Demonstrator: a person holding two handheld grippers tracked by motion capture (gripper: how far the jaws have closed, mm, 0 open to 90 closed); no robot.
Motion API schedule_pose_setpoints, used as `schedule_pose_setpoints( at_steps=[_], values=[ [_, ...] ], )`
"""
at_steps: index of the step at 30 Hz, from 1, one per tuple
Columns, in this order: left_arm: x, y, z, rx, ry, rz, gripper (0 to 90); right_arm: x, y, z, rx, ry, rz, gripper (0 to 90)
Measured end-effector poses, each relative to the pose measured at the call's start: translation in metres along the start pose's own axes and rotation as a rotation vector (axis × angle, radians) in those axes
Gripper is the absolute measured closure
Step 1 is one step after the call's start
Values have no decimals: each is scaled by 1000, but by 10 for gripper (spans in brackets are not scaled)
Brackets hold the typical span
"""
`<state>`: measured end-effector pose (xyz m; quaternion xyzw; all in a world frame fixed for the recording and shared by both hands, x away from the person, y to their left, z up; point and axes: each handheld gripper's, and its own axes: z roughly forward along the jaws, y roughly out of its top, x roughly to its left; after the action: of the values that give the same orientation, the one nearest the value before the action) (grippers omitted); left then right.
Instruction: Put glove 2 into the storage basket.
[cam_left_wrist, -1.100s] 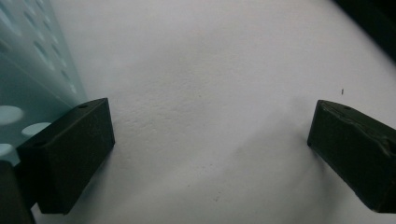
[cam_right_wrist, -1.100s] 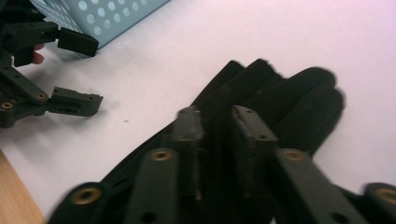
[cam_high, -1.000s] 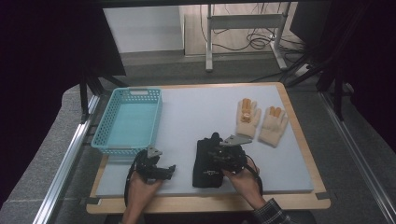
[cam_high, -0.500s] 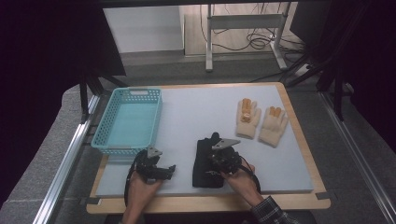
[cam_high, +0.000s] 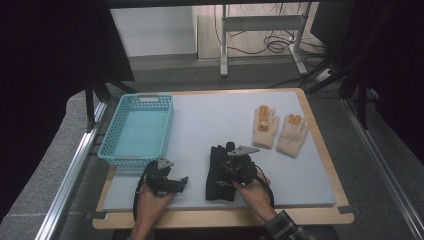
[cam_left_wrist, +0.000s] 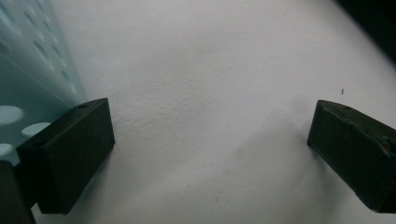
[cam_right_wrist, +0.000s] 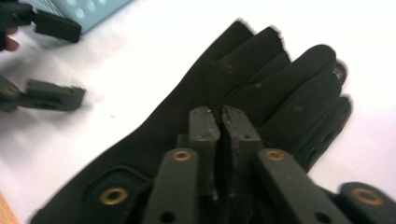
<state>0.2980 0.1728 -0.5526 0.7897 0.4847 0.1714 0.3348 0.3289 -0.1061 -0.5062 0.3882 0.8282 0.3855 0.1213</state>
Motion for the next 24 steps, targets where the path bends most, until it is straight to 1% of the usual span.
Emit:
schedule_pose_setpoints(
  at_steps=[1, 3, 5, 7, 8, 10, 11, 12, 13, 15, 18, 20, 22, 24],
  values=[
    [0, 0, 0, 4, 0, 5, 9, -2, 0, -1, -3, 0, -5, 616],
    [0, 0, 0, 2, 0, 1, 9, -6, 1, -7, -14, 0, -18, 560],
    [0, 0, 0, 5, 0, 5, 9, -14, 1, -15, -30, -2, -37, 543],
    [0, 0, 0, 5, 0, 5, 9, -24, -2, -23, -25, -13, -54, 552],
    [0, 0, 0, 2, 0, 2, 9, -30, -5, -26, -22, -4, -47, 581],
    [1, 0, 0, 7, 0, 7, 9, -39, -13, -30, -14, 16, -33, 679],
    [0, 0, 0, 0, 0, -1, 9, -42, -17, -31, -4, 20, -25, 740],
    [0, 0, 0, 0, 0, -1, 9, -42, -17, -31, -4, 20, -25, 740],
    [0, 0, 0, 4, 0, 4, 9, -45, -26, -32, 16, 43, -25, 822],
    [0, 0, 0, 4, -1, 3, 9, -44, -34, -32, 33, 64, -38, 865],
    [1, 0, -1, 2, -1, 1, 10, -40, -44, -30, 54, 93, -59, 881],
    [0, 0, -1, -3, 0, 1, 16, -37, -47, -29, 60, 113, -63, 882],
    [0, -1, -2, -5, 5, 12, 24, -32, -48, -25, 65, 137, -78, 881],
    [-1, -2, -4, -8, 7, 13, 34, -26, -48, -21, 65, 143, -101, 881]
  ],
)
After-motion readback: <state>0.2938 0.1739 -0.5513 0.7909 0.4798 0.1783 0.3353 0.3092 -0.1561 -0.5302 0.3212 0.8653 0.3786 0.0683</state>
